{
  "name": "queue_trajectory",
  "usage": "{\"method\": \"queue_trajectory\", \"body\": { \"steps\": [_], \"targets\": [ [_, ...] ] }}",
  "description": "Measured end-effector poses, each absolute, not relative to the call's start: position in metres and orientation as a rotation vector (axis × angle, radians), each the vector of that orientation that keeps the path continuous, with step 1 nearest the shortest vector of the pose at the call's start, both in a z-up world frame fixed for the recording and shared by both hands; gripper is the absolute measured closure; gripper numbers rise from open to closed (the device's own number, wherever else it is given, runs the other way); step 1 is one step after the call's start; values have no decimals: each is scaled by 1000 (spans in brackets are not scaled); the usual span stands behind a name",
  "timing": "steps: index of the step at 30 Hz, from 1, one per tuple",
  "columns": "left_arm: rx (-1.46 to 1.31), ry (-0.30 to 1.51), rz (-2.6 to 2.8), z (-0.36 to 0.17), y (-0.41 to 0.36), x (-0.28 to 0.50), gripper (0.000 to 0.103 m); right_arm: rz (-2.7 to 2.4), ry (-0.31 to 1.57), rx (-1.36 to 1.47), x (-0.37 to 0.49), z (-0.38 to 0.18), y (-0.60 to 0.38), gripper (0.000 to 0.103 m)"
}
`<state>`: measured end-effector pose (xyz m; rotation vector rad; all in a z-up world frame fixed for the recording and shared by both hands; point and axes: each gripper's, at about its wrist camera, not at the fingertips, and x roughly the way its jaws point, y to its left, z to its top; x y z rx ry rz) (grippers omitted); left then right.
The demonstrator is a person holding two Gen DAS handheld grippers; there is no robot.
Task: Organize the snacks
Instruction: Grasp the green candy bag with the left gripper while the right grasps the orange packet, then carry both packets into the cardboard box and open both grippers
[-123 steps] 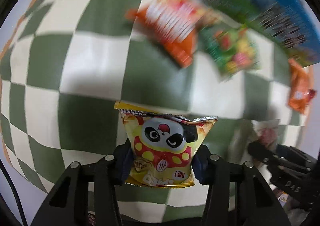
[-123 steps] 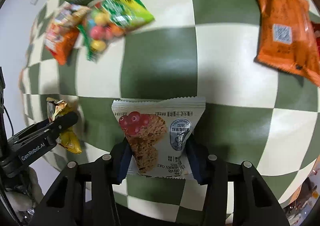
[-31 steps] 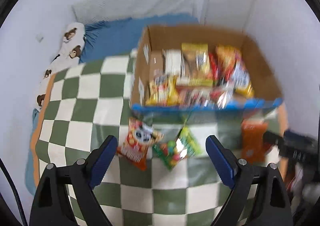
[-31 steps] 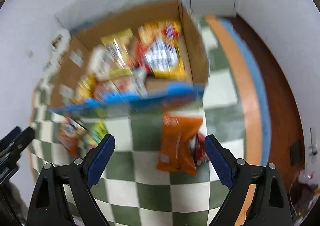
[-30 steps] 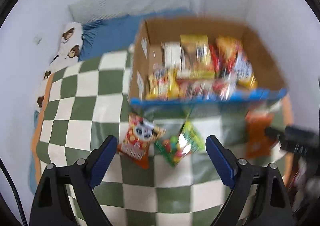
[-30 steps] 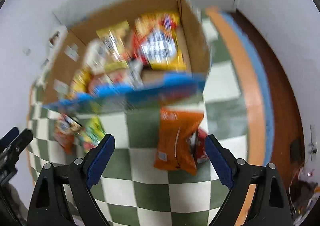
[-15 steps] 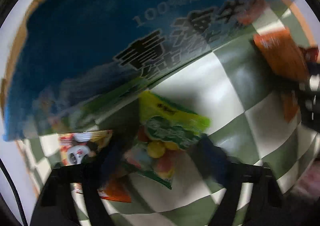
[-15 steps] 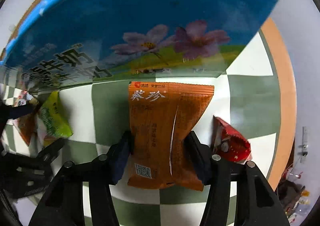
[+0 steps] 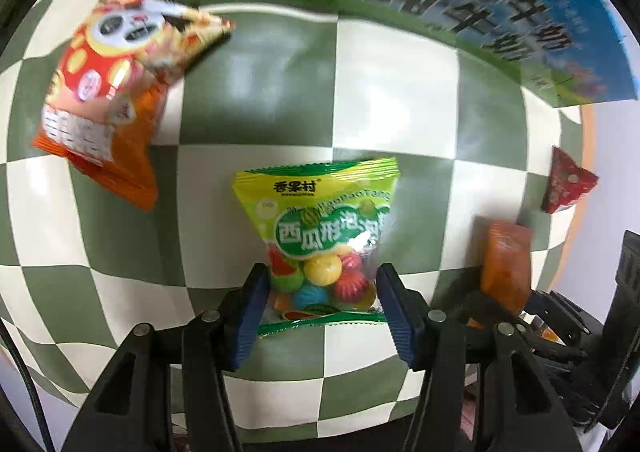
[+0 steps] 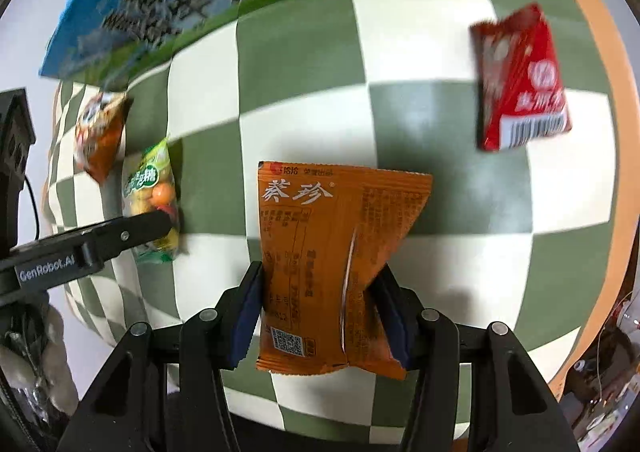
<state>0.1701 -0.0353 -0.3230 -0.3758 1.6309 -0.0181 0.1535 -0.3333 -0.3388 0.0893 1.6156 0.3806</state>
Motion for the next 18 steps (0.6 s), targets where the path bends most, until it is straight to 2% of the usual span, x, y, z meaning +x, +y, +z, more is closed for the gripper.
{"method": "queue_trajectory", "body": {
  "steps": [4, 7, 8, 9, 10, 12, 14, 18],
  "targets": [
    [-381, 1609, 15, -338, -35, 173, 44, 358, 1634, 170, 159, -348, -337, 36],
    [-346, 1563, 42, -339, -37, 171, 44, 336, 1610, 153, 165, -349, -337, 36],
    [-327, 1551, 49, -337, -41, 169, 45, 327, 1602, 138, 164, -350, -334, 37],
    [-299, 1534, 52, -335, -45, 165, 52, 315, 1591, 108, 167, -350, -323, 40],
    [-285, 1529, 54, -333, -46, 163, 53, 306, 1579, 71, 164, -351, -319, 44],
    [-269, 1518, 51, -327, -50, 157, 54, 294, 1548, 15, 155, -351, -311, 47],
    [-273, 1517, 47, -323, -51, 149, 56, 304, 1535, 13, 150, -346, -311, 55],
    [-288, 1480, 11, -296, -55, 138, 57, 348, 1525, 93, 151, -327, -317, 58]
  ]
}}
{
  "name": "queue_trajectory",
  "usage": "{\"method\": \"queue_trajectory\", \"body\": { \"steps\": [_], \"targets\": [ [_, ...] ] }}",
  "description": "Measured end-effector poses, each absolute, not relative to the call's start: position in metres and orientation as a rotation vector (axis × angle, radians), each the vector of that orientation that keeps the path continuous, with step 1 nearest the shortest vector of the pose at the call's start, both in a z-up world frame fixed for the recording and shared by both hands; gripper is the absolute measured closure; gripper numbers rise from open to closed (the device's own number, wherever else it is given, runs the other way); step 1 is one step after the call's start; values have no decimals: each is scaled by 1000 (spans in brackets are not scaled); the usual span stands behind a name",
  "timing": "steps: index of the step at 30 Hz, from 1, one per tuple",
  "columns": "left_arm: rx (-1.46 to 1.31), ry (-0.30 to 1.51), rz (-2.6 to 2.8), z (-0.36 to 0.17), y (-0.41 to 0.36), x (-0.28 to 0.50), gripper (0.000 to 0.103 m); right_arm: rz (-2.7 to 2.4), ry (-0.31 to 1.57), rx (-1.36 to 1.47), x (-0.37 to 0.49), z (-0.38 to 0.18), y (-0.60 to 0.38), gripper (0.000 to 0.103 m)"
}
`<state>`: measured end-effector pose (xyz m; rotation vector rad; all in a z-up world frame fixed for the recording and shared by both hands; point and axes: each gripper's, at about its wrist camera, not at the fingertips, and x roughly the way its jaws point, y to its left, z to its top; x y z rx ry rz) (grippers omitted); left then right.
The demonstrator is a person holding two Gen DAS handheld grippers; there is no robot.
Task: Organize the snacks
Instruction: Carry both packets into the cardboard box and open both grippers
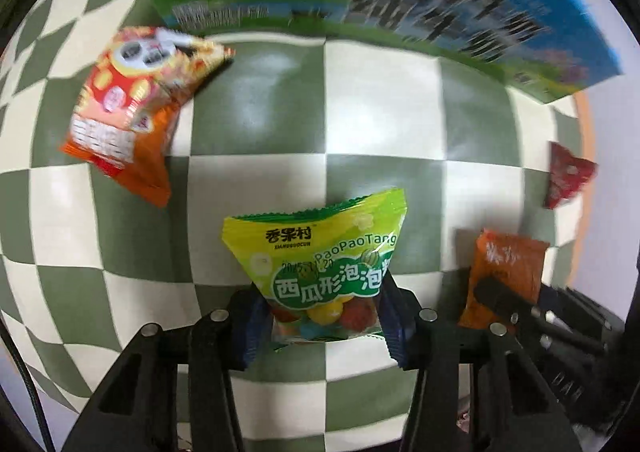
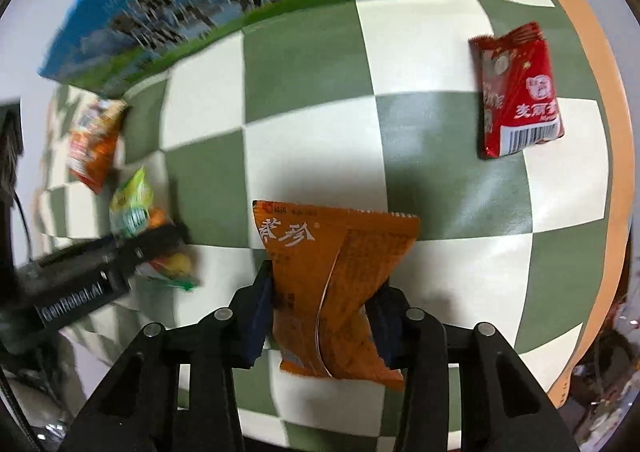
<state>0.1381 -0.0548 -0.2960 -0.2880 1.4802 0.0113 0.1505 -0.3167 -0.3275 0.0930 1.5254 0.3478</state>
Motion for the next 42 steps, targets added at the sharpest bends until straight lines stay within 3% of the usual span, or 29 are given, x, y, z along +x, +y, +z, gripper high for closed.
{"method": "queue_trajectory", "body": {
  "steps": [8, 16, 24, 32, 33, 34, 35, 36, 42],
  "targets": [
    [-335, 1294, -94, -194, -49, 144, 57, 475, 1349, 223, 192, -222, -323, 58],
    [-248, 1136, -109, -102, -19, 263, 57, 504, 1153, 190, 278, -124, -304, 58],
    [-110, 1241, 38, -138, 14, 375, 57, 377, 1187, 96, 373, -149, -297, 58],
    [-64, 1376, 131, -196, 32, 414, 57, 366, 1313, 82, 401, -214, -291, 58],
    [-63, 1398, 147, -203, 34, 418, 55, 365, 1334, 90, 404, -220, -291, 57],
    [-64, 1411, 160, -208, 36, 420, 54, 362, 1354, 91, 404, -227, -290, 42],
    [-77, 1421, 175, -214, 41, 422, 52, 356, 1373, 81, 405, -233, -289, 17],
    [-92, 1421, 178, -217, 44, 423, 51, 348, 1377, 64, 404, -235, -287, 9],
    [-126, 1391, 147, -220, 48, 423, 38, 341, 1377, 55, 404, -238, -283, 7]
  ]
}}
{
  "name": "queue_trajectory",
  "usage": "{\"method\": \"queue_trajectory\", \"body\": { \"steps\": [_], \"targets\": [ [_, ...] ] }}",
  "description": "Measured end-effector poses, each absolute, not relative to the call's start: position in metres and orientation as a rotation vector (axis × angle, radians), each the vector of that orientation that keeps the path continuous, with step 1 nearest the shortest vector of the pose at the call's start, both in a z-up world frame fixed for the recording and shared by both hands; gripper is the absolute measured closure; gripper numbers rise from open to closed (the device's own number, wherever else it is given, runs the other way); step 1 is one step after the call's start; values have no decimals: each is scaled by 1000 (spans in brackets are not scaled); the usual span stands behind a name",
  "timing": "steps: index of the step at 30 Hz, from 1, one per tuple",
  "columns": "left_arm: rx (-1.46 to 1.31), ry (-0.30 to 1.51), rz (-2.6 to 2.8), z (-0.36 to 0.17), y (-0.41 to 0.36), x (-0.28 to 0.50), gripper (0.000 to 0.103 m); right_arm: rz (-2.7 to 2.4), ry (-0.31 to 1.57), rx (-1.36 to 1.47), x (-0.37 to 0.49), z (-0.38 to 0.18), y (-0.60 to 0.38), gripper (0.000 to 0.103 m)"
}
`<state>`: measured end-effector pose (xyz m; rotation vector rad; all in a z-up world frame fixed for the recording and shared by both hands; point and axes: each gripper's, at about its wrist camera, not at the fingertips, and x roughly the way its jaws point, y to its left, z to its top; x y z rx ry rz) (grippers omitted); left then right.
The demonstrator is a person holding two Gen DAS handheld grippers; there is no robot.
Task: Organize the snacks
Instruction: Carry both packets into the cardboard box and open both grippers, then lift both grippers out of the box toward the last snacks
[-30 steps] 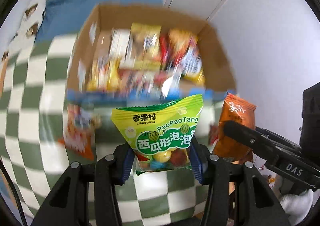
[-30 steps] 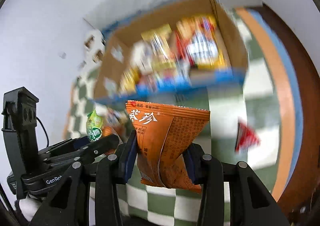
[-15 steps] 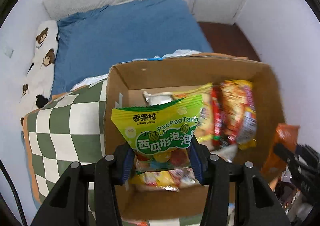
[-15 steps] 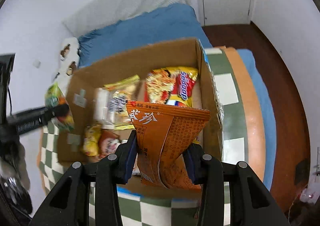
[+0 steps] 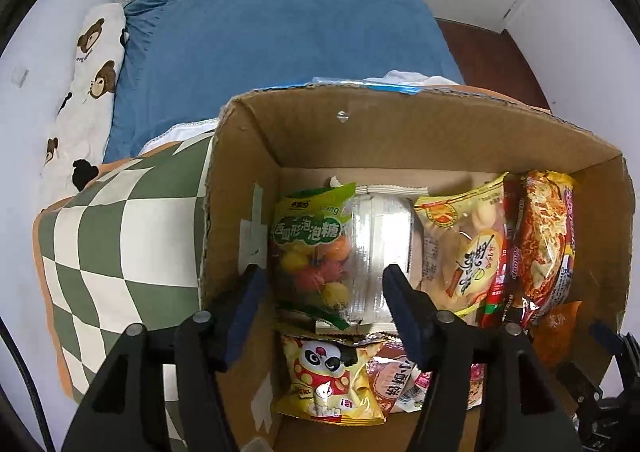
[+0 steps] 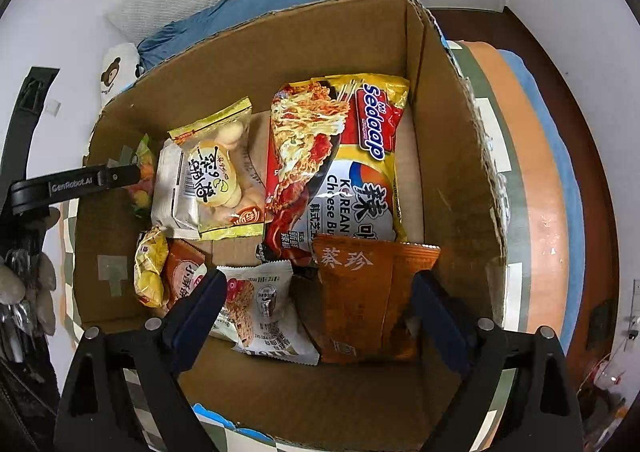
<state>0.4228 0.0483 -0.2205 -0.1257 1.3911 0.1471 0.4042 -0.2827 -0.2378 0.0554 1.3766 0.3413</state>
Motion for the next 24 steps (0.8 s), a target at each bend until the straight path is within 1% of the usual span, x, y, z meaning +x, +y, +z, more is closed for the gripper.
{"method": "queue_trajectory", "body": {
  "steps": [4, 5, 11, 12, 13, 15, 24],
  "targets": [
    [-90, 1368, 147, -212, 40, 416, 30, 333, 1379, 44, 404, -236, -280, 7],
    [-89, 1359, 146, -209, 38, 414, 27, 330, 1381, 40, 404, -235, -280, 7],
    [-119, 1279, 120, -190, 26, 384, 25, 305, 1358, 20, 396, -229, -281, 7],
    [-125, 1265, 111, -186, 23, 376, 19, 304, 1352, 20, 394, -227, -281, 7],
    [-135, 1255, 97, -183, 20, 370, 9, 304, 1346, 19, 392, -225, -281, 7],
    [-143, 1231, 86, -177, 13, 357, 1, 306, 1332, 8, 387, -218, -280, 7],
    [-124, 1101, 84, -139, -8, 297, 1, 301, 1231, -43, 347, -181, -286, 7]
  ]
}}
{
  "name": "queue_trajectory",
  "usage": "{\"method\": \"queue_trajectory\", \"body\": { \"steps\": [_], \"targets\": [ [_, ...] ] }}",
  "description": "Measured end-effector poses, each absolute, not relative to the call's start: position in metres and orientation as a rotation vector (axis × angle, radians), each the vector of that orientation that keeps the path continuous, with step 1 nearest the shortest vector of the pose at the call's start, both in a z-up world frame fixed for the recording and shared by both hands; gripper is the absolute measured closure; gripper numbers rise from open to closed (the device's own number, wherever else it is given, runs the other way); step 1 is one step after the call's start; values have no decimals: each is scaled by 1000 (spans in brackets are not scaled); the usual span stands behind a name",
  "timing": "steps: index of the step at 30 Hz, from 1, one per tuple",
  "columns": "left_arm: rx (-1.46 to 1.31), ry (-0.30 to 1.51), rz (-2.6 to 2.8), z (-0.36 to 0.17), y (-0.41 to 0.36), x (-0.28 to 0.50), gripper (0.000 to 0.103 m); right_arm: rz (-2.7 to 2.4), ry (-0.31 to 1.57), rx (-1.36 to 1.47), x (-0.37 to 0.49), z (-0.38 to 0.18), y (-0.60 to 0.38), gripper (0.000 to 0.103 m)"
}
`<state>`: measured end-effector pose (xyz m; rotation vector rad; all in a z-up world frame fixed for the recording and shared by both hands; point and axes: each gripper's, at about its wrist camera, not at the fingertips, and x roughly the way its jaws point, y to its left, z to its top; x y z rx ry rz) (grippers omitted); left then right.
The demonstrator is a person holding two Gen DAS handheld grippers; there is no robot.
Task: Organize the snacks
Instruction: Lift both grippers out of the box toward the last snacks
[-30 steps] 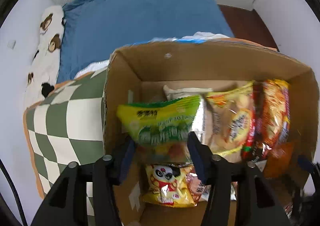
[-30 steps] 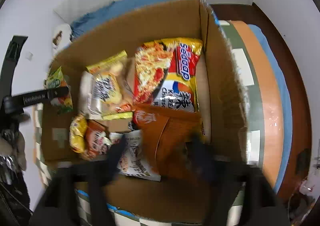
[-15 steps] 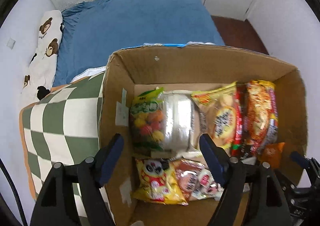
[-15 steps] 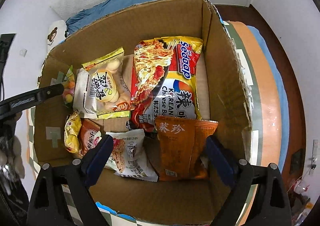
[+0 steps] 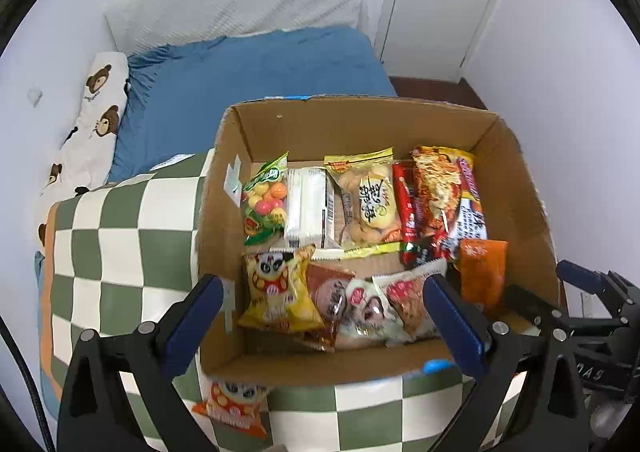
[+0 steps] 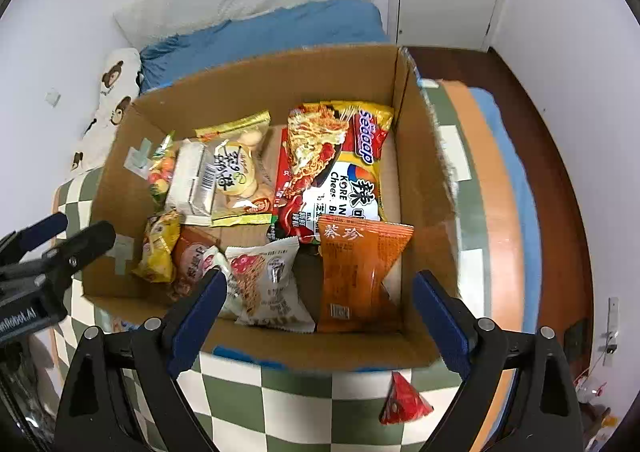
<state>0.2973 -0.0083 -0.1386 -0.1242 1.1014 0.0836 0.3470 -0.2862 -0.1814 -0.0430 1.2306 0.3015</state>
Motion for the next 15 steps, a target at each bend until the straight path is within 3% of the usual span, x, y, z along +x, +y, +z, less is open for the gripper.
{"method": "queue_trajectory", "body": {
  "steps": [15],
  "targets": [
    [-130, 948, 109, -82, -26, 216, 1, 317, 1082, -46, 269, -107, -310, 7]
  ]
}}
